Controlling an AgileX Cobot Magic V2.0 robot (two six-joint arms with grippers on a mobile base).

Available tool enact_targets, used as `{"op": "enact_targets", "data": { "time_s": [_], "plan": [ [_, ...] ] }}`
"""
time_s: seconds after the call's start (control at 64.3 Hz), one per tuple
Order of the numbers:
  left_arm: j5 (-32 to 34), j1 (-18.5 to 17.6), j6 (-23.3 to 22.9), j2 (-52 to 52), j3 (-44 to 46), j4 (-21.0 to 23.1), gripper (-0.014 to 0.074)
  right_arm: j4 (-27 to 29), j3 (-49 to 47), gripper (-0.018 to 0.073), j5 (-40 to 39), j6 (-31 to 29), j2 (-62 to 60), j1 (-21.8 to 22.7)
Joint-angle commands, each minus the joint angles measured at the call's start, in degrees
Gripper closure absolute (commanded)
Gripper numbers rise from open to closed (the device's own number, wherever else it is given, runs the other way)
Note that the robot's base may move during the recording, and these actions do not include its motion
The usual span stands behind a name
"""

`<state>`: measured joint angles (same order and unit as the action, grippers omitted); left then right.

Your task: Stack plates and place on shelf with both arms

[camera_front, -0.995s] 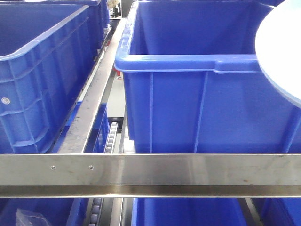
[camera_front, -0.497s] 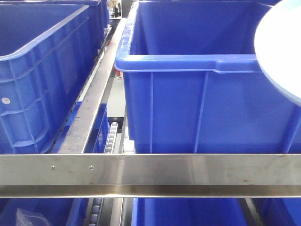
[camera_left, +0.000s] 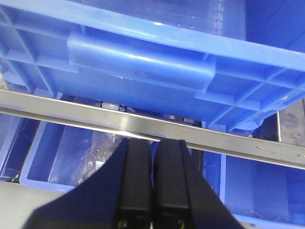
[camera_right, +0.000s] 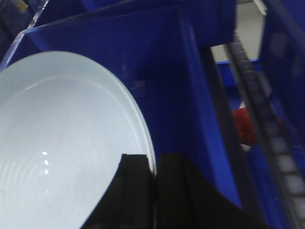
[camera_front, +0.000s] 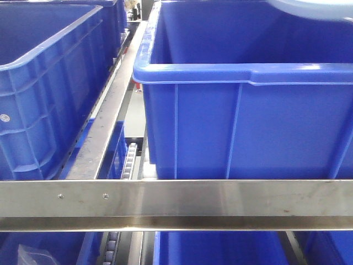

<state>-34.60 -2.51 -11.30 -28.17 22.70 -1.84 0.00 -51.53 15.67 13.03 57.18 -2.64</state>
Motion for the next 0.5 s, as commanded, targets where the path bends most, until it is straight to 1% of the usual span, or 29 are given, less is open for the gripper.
{"op": "enact_targets", "data": {
  "time_s": [0.0,0.016,0.031,0.062,0.078,0.093,0.124,0.187,0.28,0.358,0.435,0.451,0.482],
  "plan": [
    [4.29,0.24,-0.53,-0.28,1.71,0.17,0.0510,0.40,-7.39,0.0271,-5.05,0.13,6.21,-2.00],
    [4.29,0.24,-0.53,-0.28,1.71,0.17,0.0510,0.40,-8.23,0.0232,-4.91,0.13,7.28,-2.32],
    [4.29,0.24,-0.53,-0.28,1.71,0.17,0.0510,0.40,-9.38,0.0174,-4.68,0.13,8.82,-2.78],
    [4.29,0.24,-0.53,-0.28,1.71,0.17,0.0510,0.40,-10.70,0.0099,-4.28,0.13,11.02,-3.31],
    [4.29,0.24,-0.53,-0.28,1.71,0.17,0.0510,0.40,-11.25,0.0083,-4.13,0.13,11.41,-3.50],
    [4.29,0.24,-0.53,-0.28,1.71,0.17,0.0510,0.40,-11.90,0.0036,-4.09,0.13,12.47,-3.64],
    [4.29,0.24,-0.53,-0.28,1.71,0.17,0.0510,0.40,-12.48,-0.0019,-4.04,0.13,13.62,-3.75],
    [4.29,0.24,-0.53,-0.28,1.71,0.17,0.0510,0.00,-12.73,-0.0056,-4.04,0.13,14.77,-3.75],
    [4.29,0.24,-0.53,-0.28,1.71,0.17,0.0510,-0.52,-11.63,-0.0044,-2.94,0.13,13.25,-3.57],
    [4.29,0.24,-0.53,-0.28,1.71,0.17,0.0510,-0.59,-9.44,0.0011,-2.59,0.13,9.42,-3.57],
    [4.29,0.24,-0.53,-0.28,1.71,0.17,0.0510,-0.61,-5.01,0.0128,-3.37,0.13,2.80,-3.57],
    [4.29,0.24,-0.53,-0.28,1.71,0.17,0.0510,-0.61,-4.12,0.0157,-3.53,0.13,1.51,-3.57],
    [4.29,0.24,-0.53,-0.28,1.71,0.17,0.0510,-0.61,-1.68,0.0244,-3.71,0.13,-1.99,-3.57]
  ]
}}
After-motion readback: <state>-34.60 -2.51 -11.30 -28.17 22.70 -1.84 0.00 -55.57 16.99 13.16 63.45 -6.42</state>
